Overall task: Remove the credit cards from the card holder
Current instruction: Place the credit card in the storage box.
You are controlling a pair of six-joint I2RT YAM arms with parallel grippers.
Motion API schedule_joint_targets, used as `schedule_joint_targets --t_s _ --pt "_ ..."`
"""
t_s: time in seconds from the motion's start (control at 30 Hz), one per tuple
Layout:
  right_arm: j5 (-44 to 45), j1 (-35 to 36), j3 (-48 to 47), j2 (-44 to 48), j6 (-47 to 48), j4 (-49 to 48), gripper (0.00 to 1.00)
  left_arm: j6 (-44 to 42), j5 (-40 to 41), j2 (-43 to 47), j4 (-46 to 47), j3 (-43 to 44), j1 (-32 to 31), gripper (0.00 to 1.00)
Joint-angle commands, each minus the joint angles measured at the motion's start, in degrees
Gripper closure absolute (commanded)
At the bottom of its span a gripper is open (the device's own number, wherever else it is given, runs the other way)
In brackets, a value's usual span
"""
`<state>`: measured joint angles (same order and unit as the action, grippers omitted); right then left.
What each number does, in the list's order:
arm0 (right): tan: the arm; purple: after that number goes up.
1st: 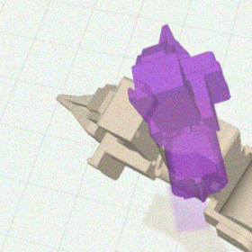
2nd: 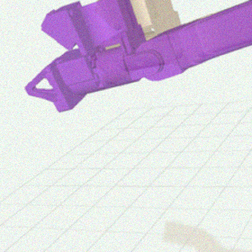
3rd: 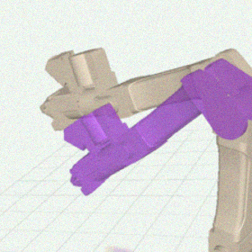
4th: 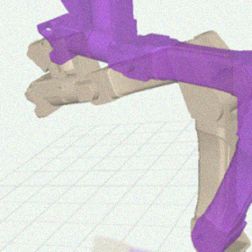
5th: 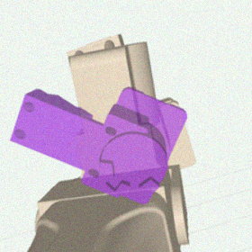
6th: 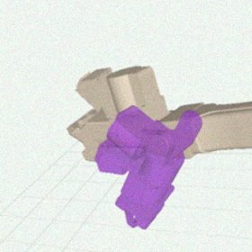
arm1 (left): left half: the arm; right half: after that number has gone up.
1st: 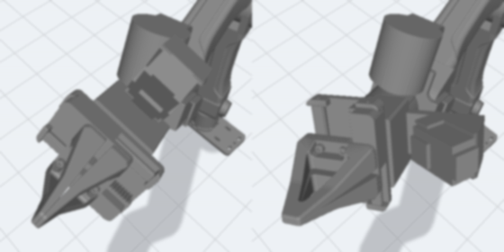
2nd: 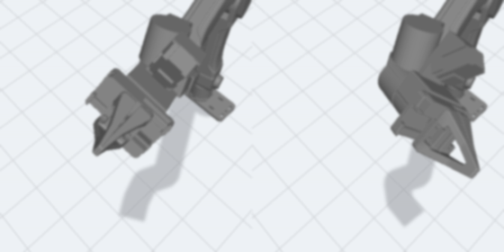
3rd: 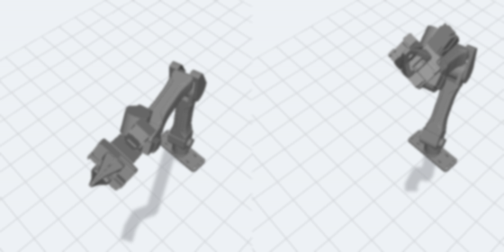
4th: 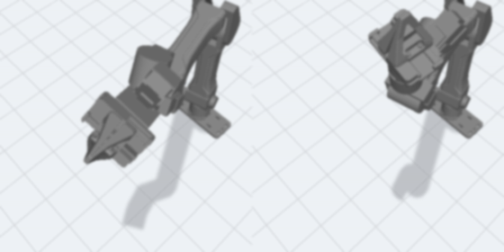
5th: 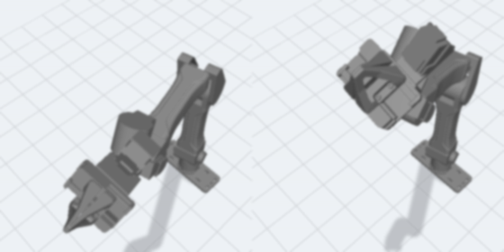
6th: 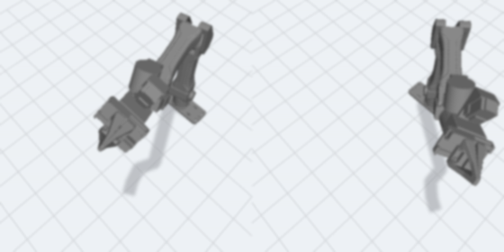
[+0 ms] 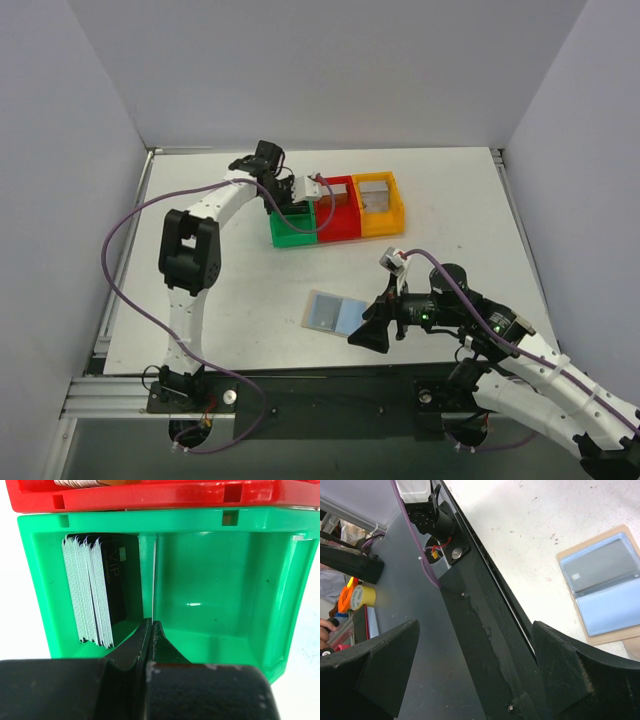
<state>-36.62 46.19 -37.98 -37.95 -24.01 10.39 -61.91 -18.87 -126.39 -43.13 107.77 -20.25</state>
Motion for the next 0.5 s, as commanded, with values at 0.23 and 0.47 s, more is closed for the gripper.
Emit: schedule_joint_targets --t_s 0.23,0.47 --pt "0.0 0.0 0.4 -0.4 0.4 -2.7 0.12 0.9 0.4 -2.2 4.5 3.0 -0.2 1.0" --pt "0.1 -0.1 0.3 -0.6 0.6 -2.7 0.11 1.0 0.6 -3.0 4.7 3.9 0.0 1.0"
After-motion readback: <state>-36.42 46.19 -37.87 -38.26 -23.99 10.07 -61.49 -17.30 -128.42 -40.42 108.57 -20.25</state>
